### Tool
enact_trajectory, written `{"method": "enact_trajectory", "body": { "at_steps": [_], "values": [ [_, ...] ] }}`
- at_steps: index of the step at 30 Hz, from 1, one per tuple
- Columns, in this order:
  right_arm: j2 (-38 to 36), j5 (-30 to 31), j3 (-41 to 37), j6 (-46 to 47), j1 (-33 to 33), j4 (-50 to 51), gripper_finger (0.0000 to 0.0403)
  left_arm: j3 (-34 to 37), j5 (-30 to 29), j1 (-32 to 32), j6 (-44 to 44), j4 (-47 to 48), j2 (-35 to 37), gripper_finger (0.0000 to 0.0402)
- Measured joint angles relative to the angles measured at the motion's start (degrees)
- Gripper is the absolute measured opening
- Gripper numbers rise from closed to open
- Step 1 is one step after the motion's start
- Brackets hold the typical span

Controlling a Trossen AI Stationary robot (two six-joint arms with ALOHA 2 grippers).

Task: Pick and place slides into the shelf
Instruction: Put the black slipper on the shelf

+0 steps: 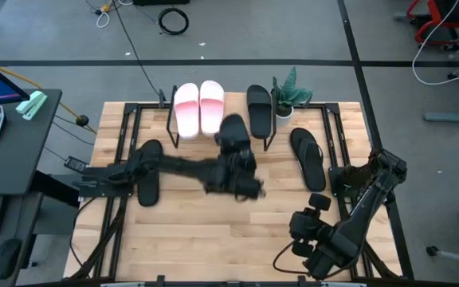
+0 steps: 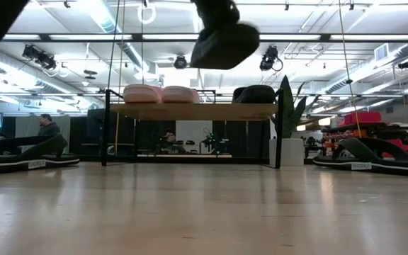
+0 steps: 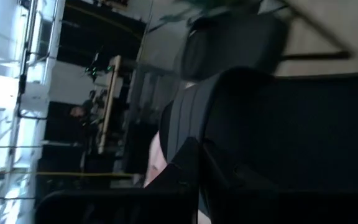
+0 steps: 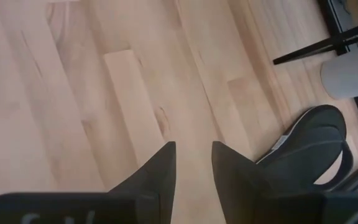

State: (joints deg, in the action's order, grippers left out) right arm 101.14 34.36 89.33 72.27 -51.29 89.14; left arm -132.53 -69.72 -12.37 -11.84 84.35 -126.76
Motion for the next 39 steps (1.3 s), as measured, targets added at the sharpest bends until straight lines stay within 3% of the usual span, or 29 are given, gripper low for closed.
{"method": "enact_trajectory", "body": {
  "at_steps": [10,19,26,30,39],
  "values": [
    [0.0,0.0,0.0,0.3,-2.8,0.0,0.0109,0.0,0.6,12.5,20.2,-9.6,0.0,0.0007],
    [0.0,0.0,0.0,2.2,-4.4,0.0,0.0109,0.0,11.2,19.8,42.4,-23.8,0.0,0.0007],
    [0.0,0.0,0.0,4.0,-4.4,0.0,0.0109,0.1,13.7,23.1,46.1,-24.1,0.0,0.0007],
    [0.0,0.1,0.0,4.8,-4.8,0.0,0.0109,0.1,21.4,25.2,48.5,-25.4,0.0,0.0007],
    [0.0,0.2,0.0,8.9,-6.8,0.0,0.0109,0.1,22.9,27.8,47.0,-28.2,0.0,0.0007]
  ]
}}
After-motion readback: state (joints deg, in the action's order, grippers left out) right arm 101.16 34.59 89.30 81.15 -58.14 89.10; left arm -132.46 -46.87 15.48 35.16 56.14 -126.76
